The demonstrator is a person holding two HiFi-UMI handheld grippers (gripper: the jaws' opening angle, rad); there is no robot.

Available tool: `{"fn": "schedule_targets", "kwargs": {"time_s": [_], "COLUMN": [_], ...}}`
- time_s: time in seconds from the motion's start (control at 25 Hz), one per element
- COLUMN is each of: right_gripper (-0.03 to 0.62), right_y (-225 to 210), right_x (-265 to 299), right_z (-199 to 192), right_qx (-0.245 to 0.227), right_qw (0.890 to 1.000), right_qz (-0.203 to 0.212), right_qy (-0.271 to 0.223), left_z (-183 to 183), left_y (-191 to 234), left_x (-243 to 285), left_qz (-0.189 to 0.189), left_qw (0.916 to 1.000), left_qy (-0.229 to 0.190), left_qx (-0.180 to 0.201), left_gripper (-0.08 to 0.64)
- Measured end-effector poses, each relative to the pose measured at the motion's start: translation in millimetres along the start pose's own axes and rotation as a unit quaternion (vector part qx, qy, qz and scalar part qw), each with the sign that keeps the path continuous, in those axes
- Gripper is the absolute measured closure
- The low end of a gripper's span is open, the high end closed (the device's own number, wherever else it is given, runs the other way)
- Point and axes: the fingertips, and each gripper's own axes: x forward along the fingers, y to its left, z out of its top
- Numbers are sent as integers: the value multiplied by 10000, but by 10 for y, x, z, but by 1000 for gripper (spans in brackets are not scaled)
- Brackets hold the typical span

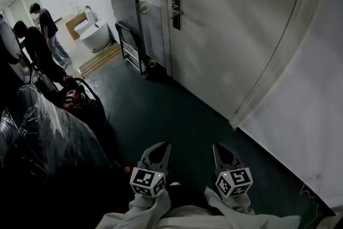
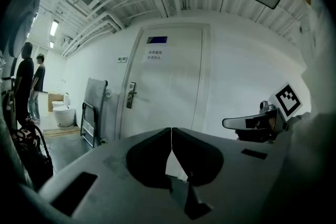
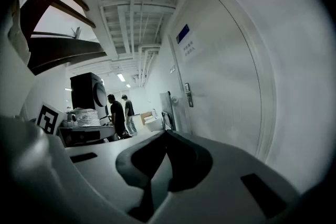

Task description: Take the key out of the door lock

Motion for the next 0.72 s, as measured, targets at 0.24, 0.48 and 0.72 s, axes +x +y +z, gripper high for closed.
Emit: {"fn": "schedule_targets", "kwargs": {"time_s": [0.24,0.48,0.72], "right_gripper": [540,540,540], "right_y": [19,118,227], "right_x": [41,123,218], "right_z": [-72,-114,-165], "right_qx": [187,204,237], "right_qw": [9998,9997,9995], "right_qz": [-84,-104,-154], "right_qy": [42,100,138], "left_z": [-11,-6,-23], "left_y": [71,201,338], "left_x": [-34,-98,-164], "left_qz": [-2,30,0], "left_qw": [10000,10000,10000], "left_qy": [11,-8,33], "left_qx": [-41,-63,-71], "left_gripper": [546,546,546]}}
